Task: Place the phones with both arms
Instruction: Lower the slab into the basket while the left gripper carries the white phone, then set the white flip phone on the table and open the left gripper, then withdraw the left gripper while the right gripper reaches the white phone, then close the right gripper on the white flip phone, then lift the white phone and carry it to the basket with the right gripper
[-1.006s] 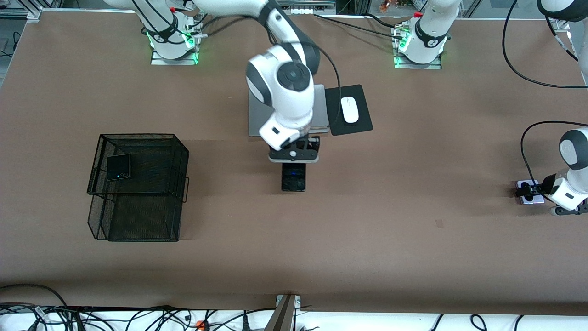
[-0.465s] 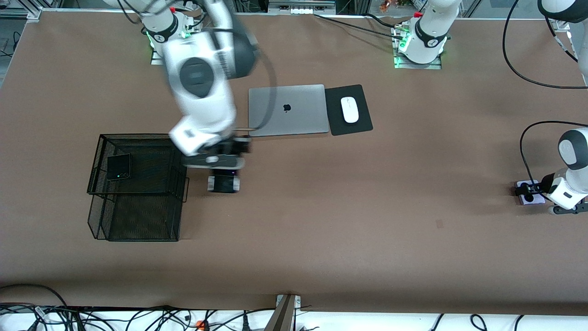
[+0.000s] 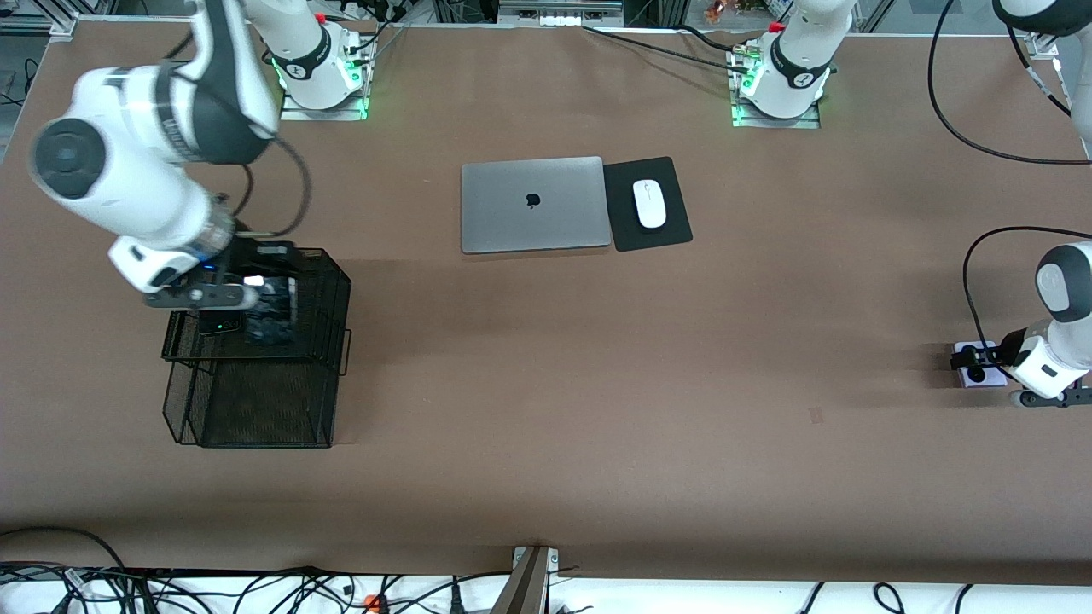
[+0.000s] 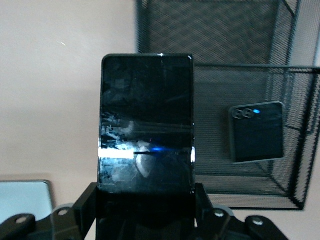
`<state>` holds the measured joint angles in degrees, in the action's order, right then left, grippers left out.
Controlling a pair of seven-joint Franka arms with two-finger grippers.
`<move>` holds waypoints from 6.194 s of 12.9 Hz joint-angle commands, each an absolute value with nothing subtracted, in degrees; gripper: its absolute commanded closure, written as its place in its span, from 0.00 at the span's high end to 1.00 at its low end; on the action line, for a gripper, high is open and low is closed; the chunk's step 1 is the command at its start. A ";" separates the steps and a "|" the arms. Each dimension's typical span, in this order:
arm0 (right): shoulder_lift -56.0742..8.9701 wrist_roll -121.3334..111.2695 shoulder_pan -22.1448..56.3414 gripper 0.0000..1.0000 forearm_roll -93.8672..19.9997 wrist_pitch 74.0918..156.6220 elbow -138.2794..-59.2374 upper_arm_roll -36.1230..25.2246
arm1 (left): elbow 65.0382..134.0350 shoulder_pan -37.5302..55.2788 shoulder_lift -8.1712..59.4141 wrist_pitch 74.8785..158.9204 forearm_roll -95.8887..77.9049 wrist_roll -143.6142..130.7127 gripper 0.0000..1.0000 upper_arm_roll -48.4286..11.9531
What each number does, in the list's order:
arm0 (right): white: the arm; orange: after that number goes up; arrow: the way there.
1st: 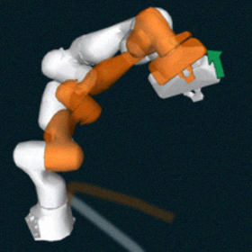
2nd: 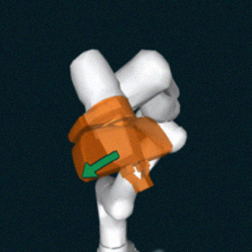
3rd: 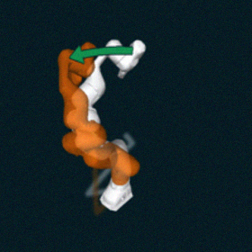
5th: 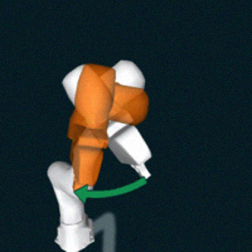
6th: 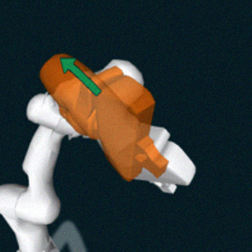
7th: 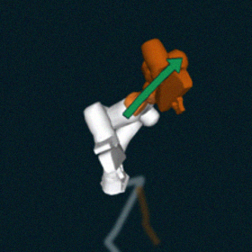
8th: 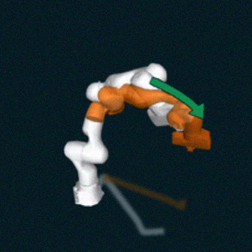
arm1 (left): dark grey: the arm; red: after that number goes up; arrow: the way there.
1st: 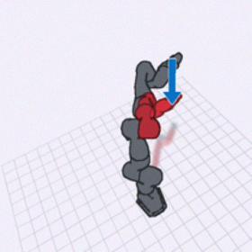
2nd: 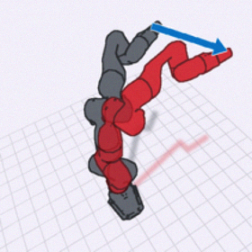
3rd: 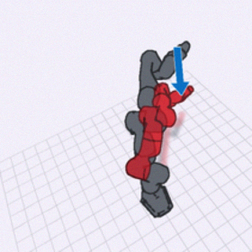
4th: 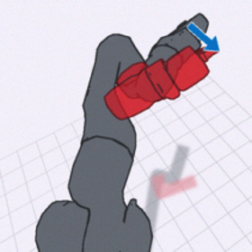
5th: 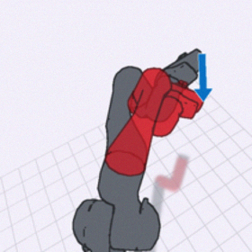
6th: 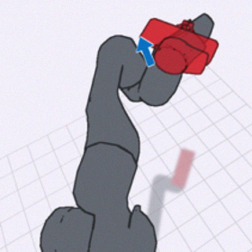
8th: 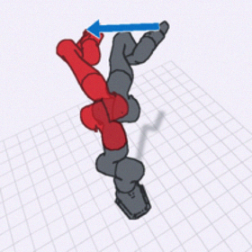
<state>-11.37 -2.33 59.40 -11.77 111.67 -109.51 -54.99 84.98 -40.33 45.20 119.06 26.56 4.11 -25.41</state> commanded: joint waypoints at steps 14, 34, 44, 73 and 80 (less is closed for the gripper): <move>-16.25 -7.21 60.64 0.00 -16.95 124.63 -121.91 -57.39 | 76.11 6.58 53.25 118.70 23.47 -36.72 0.15 -35.60; -18.80 7.25 58.97 1.00 -20.65 102.48 -95.11 -56.71 | 75.94 -8.84 25.33 92.03 11.91 -17.28 1.00 -34.01; -41.54 62.37 59.24 1.00 -20.83 116.25 -74.20 -30.61 | 98.75 2.37 -3.04 99.38 -1.23 -2.11 1.00 2.00; -62.67 65.74 66.80 1.00 -16.08 144.49 -71.28 -25.75 | 90.97 3.78 1.49 97.56 -1.67 -1.76 1.00 3.08; -62.93 64.16 66.88 0.19 -16.08 144.41 -71.28 -25.84 | 90.88 3.87 1.49 97.65 -1.67 -1.67 1.00 2.99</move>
